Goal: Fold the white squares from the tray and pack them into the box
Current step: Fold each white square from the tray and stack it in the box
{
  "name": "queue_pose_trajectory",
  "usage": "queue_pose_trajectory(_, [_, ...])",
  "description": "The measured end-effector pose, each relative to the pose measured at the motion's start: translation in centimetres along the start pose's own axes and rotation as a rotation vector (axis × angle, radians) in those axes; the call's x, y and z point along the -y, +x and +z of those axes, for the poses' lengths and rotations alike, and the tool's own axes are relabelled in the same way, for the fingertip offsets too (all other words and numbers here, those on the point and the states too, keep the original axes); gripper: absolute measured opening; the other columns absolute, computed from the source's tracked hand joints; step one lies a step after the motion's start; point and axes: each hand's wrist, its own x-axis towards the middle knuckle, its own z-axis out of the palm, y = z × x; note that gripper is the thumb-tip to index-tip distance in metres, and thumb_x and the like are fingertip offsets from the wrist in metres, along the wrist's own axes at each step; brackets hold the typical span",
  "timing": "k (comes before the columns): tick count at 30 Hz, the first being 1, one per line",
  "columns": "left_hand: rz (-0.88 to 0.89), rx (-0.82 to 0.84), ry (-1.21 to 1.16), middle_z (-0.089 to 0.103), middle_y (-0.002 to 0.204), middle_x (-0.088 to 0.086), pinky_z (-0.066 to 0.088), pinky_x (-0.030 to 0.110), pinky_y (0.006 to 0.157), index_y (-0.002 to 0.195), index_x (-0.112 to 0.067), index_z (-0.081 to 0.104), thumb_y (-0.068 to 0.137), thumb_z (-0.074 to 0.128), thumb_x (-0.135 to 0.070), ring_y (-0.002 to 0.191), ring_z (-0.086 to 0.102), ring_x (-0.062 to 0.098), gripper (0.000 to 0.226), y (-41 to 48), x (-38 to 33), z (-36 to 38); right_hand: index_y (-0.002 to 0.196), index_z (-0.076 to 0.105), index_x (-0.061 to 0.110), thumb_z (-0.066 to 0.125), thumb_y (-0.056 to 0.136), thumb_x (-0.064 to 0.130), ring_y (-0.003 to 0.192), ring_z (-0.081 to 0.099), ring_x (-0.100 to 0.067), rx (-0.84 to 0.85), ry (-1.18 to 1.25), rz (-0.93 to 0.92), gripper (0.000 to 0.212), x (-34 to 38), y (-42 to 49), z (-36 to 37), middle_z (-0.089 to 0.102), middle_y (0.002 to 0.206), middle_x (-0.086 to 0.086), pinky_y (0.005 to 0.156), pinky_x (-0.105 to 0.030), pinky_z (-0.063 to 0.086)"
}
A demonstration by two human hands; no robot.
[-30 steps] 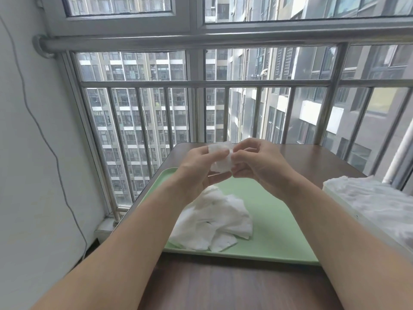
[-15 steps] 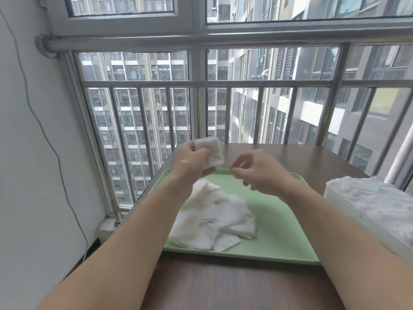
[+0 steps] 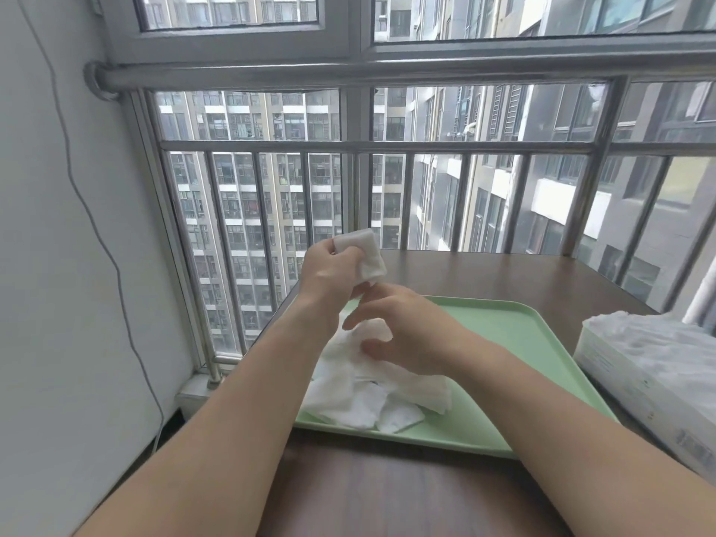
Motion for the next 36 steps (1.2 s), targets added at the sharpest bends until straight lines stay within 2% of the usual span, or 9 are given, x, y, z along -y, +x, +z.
queue_pose_trajectory(4, [0.007,-0.036,-0.029,0.062,0.094,0.008,0.062,0.038,0.072,0.101,-0.008,0.066,0.089,0.049,0.0,0.085,0.062,0.025,0.022,0.2,-0.3,-0.1,0.095,0.072,0.033,0.069,0.09,0.031,0.116,0.052,-0.017,-0.112,0.045,0.029,0.006,0.1,0.3,-0.1,0.059,0.119,0.01,0.101,-0.039,0.044])
queue_pose_trajectory(9, [0.013,-0.043,-0.059,0.063,0.1,0.007,0.062,0.032,0.066,0.101,-0.013,0.064,0.091,0.049,-0.001,0.088,0.063,0.021,0.022,0.5,-0.1,-0.5,0.097,0.072,0.008,0.066,0.093,0.016,0.093,0.066,-0.014,-0.277,0.532,0.264,0.011,-0.9,-0.6,-2.9,0.072,0.098,0.0,0.081,-0.024,0.051])
queue_pose_trajectory(13, [-0.053,0.088,-0.03,0.067,0.111,0.013,0.061,0.032,0.065,0.116,-0.008,0.064,0.092,0.055,-0.002,0.09,0.068,0.024,0.026,0.5,0.6,-0.1,0.101,0.069,0.006,0.062,0.097,0.013,0.084,0.062,-0.019,-0.329,0.91,0.364,0.011,-1.9,-1.1,-3.8,0.069,0.094,-0.007,0.078,-0.034,0.05])
queue_pose_trajectory(16, [-0.045,0.198,-0.026,0.072,0.102,0.011,0.058,0.028,0.061,0.107,-0.009,0.07,0.091,0.064,-0.002,0.084,0.07,0.023,0.018,-0.3,0.8,0.5,0.104,0.067,0.01,0.063,0.097,0.021,0.08,0.062,-0.018,-0.334,1.015,0.384,0.013,-2.0,-1.1,-3.8,0.07,0.091,-0.003,0.07,-0.03,0.048])
queue_pose_trajectory(19, [-0.05,0.286,-0.034,0.071,0.102,0.011,0.061,0.033,0.069,0.105,-0.009,0.07,0.096,0.056,0.0,0.093,0.07,0.026,0.018,-0.9,0.8,0.9,0.11,0.067,0.007,0.065,0.096,0.022,0.081,0.062,-0.02,-0.378,1.144,0.401,0.021,-1.9,-0.9,-3.9,0.07,0.09,-0.004,0.071,-0.032,0.046])
queue_pose_trajectory(23, [-0.052,0.442,-0.084,0.075,0.09,0.002,0.06,0.032,0.076,0.106,-0.015,0.073,0.099,0.057,-0.01,0.086,0.072,0.017,0.018,-1.1,0.7,0.9,0.112,0.065,0.002,0.069,0.092,0.022,0.08,0.065,-0.019,-0.444,1.151,0.422,0.029,-2.0,-0.9,-4.0,0.073,0.092,-0.008,0.07,-0.031,0.051])
queue_pose_trajectory(31, [-0.1,0.444,-0.117,0.072,0.107,0.018,0.062,0.035,0.075,0.112,-0.007,0.071,0.102,0.048,-0.008,0.094,0.069,0.027,0.025,-1.3,0.3,1.2,0.097,0.065,0.008,0.071,0.092,0.018,0.072,0.066,-0.015,-0.553,1.01,0.434,0.013,-1.7,-0.9,-3.8,0.071,0.093,-0.012,0.057,-0.021,0.052])
queue_pose_trajectory(34, [-0.153,0.442,-0.122,0.072,0.116,0.021,0.06,0.039,0.08,0.117,-0.006,0.069,0.106,0.042,-0.03,0.101,0.07,0.031,0.038,-1.3,0.2,1.1,0.092,0.065,0.01,0.072,0.091,0.018,0.074,0.065,-0.019,-0.568,0.967,0.452,0.012,-1.8,-1.0,-3.7,0.07,0.09,-0.011,0.063,-0.029,0.054])
queue_pose_trajectory(36, [-0.21,0.44,-0.151,0.073,0.113,0.019,0.059,0.042,0.082,0.119,-0.006,0.068,0.105,0.035,-0.051,0.103,0.071,0.032,0.057,-1.1,0.3,1.1,0.091,0.064,0.01,0.073,0.091,0.02,0.073,0.064,-0.019,-0.583,0.902,0.458,0.013,-1.8,-1.0,-3.6,0.07,0.089,-0.011,0.058,-0.025,0.053])
